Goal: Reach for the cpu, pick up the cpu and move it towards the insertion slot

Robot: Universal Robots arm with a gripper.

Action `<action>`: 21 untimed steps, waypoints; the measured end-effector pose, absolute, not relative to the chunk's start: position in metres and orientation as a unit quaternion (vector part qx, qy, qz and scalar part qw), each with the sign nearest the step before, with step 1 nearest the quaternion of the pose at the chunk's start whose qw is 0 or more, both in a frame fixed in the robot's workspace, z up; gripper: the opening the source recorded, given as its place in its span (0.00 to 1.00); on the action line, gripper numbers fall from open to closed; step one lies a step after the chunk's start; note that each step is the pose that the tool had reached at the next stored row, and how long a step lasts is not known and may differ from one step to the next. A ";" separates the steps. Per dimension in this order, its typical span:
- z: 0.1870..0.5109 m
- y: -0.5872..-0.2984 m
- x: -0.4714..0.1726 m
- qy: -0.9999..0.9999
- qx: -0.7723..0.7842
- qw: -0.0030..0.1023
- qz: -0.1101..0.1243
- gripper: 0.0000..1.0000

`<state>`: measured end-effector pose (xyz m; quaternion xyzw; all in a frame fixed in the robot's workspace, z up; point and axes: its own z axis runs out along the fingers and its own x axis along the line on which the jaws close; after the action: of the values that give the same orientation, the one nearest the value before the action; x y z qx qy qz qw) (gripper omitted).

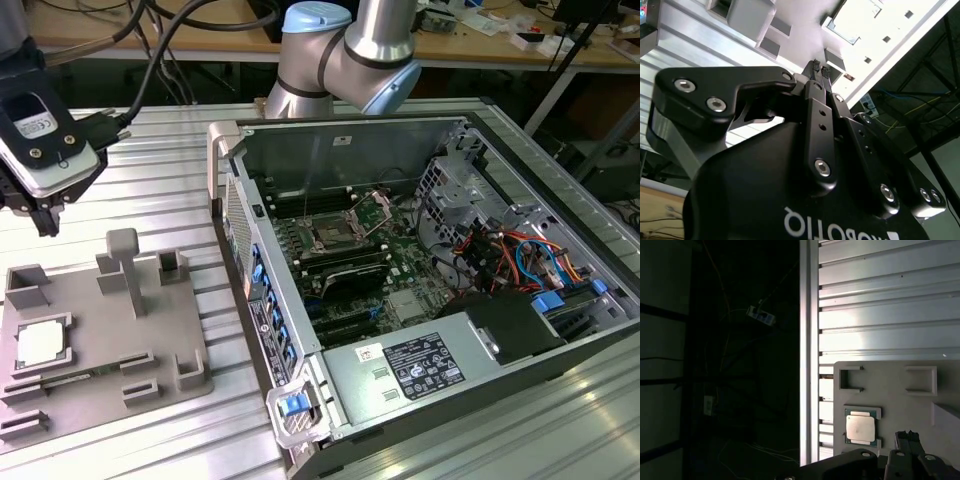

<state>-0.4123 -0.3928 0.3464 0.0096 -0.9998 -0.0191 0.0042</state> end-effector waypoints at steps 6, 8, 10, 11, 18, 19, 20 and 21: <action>0.346 -0.393 -0.413 -1.000 0.009 0.004 -0.019 0.11; 0.346 -0.393 -0.414 -1.000 0.009 0.004 -0.019 0.11; 0.346 -0.393 -0.415 -1.000 0.009 0.004 -0.019 0.11; 0.346 -0.393 -0.416 -1.000 0.009 0.004 -0.019 0.11; 0.346 -0.393 -0.423 -1.000 0.010 0.004 -0.019 0.11; 0.346 -0.393 -0.424 -1.000 0.009 0.004 -0.019 0.11; 0.346 -0.393 -0.424 -1.000 0.009 0.004 -0.019 0.11; 0.346 -0.393 -0.425 -1.000 0.009 0.004 -0.019 0.11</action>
<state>-0.4249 -0.3931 0.3463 0.0095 -0.9998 -0.0191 0.0039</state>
